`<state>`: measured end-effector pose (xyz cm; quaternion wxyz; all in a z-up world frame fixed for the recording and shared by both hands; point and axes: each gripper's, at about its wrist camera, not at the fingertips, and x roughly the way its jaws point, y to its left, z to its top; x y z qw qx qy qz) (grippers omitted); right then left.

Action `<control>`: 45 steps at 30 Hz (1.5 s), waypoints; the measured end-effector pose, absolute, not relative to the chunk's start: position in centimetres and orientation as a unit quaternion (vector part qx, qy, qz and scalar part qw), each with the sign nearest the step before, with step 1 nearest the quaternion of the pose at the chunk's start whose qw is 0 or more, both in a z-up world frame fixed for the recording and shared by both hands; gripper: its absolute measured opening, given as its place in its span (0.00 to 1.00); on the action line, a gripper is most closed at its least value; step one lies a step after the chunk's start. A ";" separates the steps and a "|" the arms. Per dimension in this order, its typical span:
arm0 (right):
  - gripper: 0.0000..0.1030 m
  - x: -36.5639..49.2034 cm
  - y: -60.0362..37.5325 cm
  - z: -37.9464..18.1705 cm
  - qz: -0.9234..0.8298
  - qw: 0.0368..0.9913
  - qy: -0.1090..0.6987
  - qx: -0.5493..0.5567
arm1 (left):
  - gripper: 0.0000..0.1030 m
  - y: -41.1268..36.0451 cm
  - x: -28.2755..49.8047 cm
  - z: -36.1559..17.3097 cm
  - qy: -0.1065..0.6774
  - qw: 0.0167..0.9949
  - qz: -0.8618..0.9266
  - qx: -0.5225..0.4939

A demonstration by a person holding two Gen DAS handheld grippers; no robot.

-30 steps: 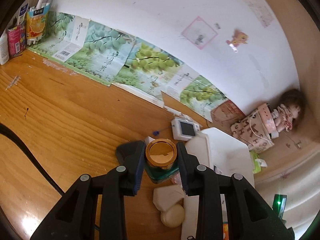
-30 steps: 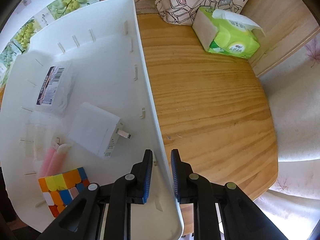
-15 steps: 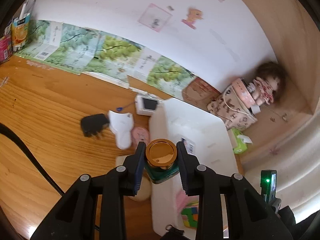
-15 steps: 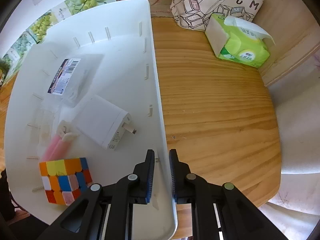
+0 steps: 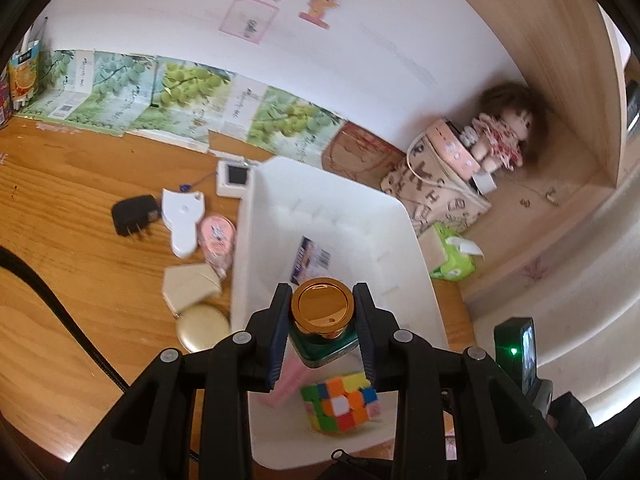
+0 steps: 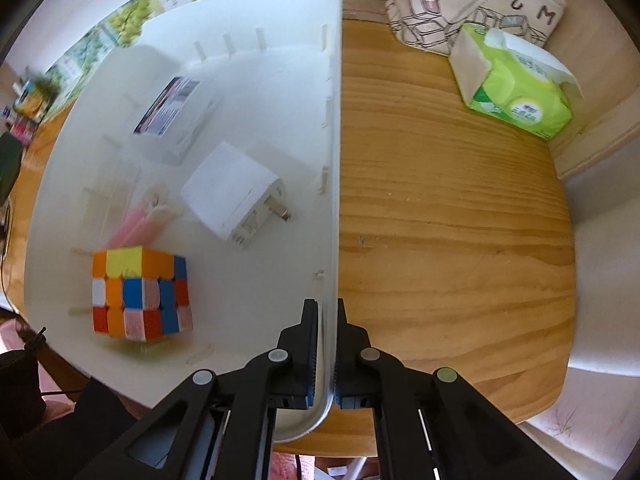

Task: Organize rigid objects
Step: 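Lift the green-capped bottle with the left gripper and carry it toward the tray, then lower the bottle into the tray and open the left gripper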

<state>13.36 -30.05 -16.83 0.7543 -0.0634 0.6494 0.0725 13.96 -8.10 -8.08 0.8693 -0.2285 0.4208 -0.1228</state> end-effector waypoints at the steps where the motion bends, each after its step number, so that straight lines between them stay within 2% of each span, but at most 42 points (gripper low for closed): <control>1: 0.05 13.3 -30.0 -16.9 0.076 0.753 0.650 -0.067 | 0.32 -8.5 13.8 -8.1 0.424 0.868 -0.123 -0.228; 22: 0.09 13.1 -31.2 -16.7 0.153 0.749 0.639 -0.080 | 0.32 -14.2 12.9 -11.2 0.473 0.845 -0.091 -0.230; 28: 0.10 13.1 -31.0 -16.6 0.166 0.748 0.636 -0.088 | 0.37 -14.7 12.9 -10.8 0.466 0.852 -0.078 -0.225; 32: 0.10 13.1 -30.6 -16.6 0.170 0.746 0.636 -0.096 | 0.52 -14.7 13.0 -10.5 0.459 0.857 -0.074 -0.221; 38: 0.10 13.3 -30.3 -16.8 0.169 0.744 0.637 -0.106 | 0.57 -14.2 13.3 -10.4 0.457 0.859 -0.064 -0.222; 45: 0.09 14.2 -29.9 -16.9 0.159 0.743 0.642 -0.106 | 0.57 -13.6 13.8 -10.4 0.461 0.859 -0.060 -0.215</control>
